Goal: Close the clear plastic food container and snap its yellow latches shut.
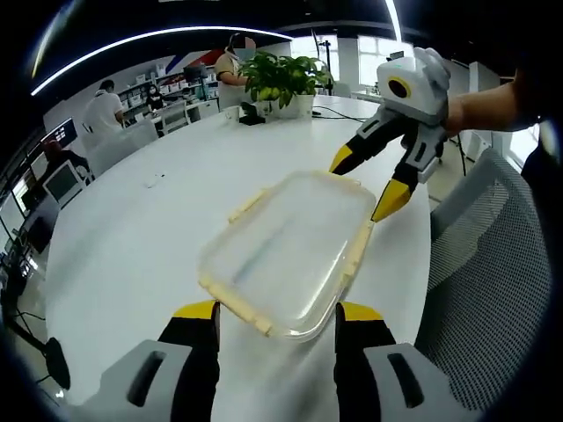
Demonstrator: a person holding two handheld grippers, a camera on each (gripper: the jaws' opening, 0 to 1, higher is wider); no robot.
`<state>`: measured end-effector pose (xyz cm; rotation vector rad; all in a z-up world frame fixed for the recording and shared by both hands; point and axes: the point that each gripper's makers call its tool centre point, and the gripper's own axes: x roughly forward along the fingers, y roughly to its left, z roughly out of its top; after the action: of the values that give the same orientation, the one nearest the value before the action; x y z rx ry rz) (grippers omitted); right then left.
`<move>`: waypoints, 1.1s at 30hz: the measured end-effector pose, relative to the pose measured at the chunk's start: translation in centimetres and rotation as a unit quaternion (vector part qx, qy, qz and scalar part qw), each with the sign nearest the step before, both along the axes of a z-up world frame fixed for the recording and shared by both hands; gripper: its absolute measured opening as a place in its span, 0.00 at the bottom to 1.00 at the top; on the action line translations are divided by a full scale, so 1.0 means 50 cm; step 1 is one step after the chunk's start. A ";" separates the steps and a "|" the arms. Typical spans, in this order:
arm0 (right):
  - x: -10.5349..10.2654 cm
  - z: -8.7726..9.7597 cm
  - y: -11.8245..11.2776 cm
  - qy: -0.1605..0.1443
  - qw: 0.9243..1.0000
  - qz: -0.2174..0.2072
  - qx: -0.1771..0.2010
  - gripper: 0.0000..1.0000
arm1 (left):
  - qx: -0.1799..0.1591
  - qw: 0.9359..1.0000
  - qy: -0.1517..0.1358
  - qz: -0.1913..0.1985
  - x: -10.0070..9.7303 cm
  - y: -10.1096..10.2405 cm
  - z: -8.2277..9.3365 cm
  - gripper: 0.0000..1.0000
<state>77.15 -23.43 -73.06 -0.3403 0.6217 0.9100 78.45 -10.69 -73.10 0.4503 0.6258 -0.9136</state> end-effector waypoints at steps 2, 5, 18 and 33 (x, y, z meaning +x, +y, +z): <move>0.007 0.000 0.000 0.000 1.000 -0.001 0.000 0.46 | 0.001 1.000 0.000 0.001 0.008 0.000 -0.001 0.47; 0.021 0.001 -0.001 0.000 1.000 -0.004 -0.001 0.46 | 0.001 1.000 0.000 0.001 0.022 -0.001 -0.001 0.47; 0.087 0.001 -0.013 0.001 1.000 -0.013 -0.006 0.46 | 0.008 1.000 -0.004 -0.006 0.088 -0.016 -0.003 0.47; 0.155 0.003 -0.021 0.004 1.000 -0.022 -0.015 0.47 | 0.009 1.000 0.003 0.009 0.155 -0.023 -0.008 0.44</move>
<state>84.91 -24.48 -72.90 -0.3480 0.6489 0.8615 86.18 -11.83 -73.47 0.4573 0.6432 -0.8929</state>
